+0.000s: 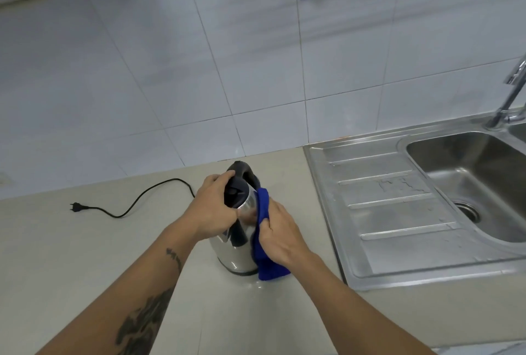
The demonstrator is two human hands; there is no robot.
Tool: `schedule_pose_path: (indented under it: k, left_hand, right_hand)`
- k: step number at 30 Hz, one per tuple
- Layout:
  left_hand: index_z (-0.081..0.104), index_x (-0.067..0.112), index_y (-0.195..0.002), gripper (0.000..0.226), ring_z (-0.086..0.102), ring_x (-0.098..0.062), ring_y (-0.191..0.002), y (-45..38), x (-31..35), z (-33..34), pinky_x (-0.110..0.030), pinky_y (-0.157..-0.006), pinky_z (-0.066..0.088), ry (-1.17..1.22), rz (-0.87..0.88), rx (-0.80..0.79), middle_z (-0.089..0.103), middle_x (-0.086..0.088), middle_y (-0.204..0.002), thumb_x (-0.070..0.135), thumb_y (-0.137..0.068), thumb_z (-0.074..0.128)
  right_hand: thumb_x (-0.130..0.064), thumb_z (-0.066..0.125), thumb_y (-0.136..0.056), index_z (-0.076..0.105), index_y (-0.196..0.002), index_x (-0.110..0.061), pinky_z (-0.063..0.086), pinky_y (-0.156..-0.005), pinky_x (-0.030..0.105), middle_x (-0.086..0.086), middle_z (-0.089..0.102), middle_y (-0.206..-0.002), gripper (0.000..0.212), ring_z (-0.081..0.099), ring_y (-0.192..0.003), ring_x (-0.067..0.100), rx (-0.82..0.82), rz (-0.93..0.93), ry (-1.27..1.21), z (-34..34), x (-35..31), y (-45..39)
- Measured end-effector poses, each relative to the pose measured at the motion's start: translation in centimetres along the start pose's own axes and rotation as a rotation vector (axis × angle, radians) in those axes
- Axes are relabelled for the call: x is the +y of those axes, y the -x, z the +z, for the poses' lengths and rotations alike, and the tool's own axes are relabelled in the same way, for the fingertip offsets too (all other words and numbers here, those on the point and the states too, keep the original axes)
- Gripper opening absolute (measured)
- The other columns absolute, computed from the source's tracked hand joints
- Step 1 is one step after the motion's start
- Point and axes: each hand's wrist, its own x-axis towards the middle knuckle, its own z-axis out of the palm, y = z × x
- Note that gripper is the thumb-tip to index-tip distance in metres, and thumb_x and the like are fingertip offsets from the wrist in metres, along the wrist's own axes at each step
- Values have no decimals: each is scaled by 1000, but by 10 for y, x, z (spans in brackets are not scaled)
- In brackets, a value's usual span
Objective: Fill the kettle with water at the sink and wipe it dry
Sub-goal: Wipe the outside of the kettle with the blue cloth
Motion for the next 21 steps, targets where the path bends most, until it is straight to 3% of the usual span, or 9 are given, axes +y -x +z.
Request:
schedule_pose_path:
  k: [4, 7, 10, 13, 17, 19, 21]
  left_hand:
    - [24, 19, -155, 90, 40, -16, -131, 4, 2, -4, -21, -97, 35, 23, -11, -44, 31, 6, -147, 5, -78, 69]
    - [31, 17, -151, 82, 42, -10, -121, 6, -1, -11, -18, -93, 33, 30, 10, -75, 34, 12, -136, 3, -80, 70]
    - [28, 17, -154, 89, 40, -7, -122, 6, -8, -18, -19, -94, 35, 31, -8, -93, 32, 9, -149, -2, -77, 68]
    - [26, 19, -154, 89, 39, -8, -124, 6, -10, -18, -19, -94, 35, 22, 3, -104, 29, 10, -151, -2, -78, 65]
    - [25, 17, -154, 88, 37, -16, -135, 5, -7, -11, -24, -103, 36, 2, 12, -90, 27, 7, -151, 0, -76, 62]
    - [26, 17, -154, 87, 36, -16, -135, 5, -8, -6, -23, -104, 34, -14, 24, -59, 28, 5, -151, 5, -76, 64]
    - [27, 17, -154, 86, 37, -16, -135, 5, -11, -5, -23, -105, 34, -28, 51, -43, 31, 5, -150, 10, -78, 67]
  right_hand:
    - [-17, 35, -91, 20, -161, -15, 34, -117, 29, 2, 31, -160, 72, 32, -147, 20, 73, -145, 49, 14, -18, 19]
    - [-22, 31, -88, 11, -164, -17, 31, -121, 34, 1, 15, -170, 78, 14, -156, 17, 71, -209, 73, 17, -27, 17]
    - [-24, 29, -88, 27, -160, -23, 33, -118, 33, -1, 35, -162, 73, 34, -146, 19, 40, -192, -26, 6, -27, 3]
    - [-20, 29, -96, 46, -148, -28, 43, -109, 39, 2, 59, -138, 55, 55, -125, 24, -46, -65, -81, -8, -18, -14]
    - [-16, 30, -101, 53, -116, -36, 50, -94, 39, 2, 65, -109, 34, 61, -97, 22, -120, 127, -116, -14, -11, -19]
    - [-13, 32, -99, 55, -119, -29, 52, -93, 39, 3, 66, -109, 34, 62, -96, 22, -71, 109, -144, -8, -13, -10]
    - [-17, 31, -96, 51, -140, -26, 48, -104, 40, 1, 63, -127, 49, 60, -114, 23, -19, 7, -167, -2, -21, 3]
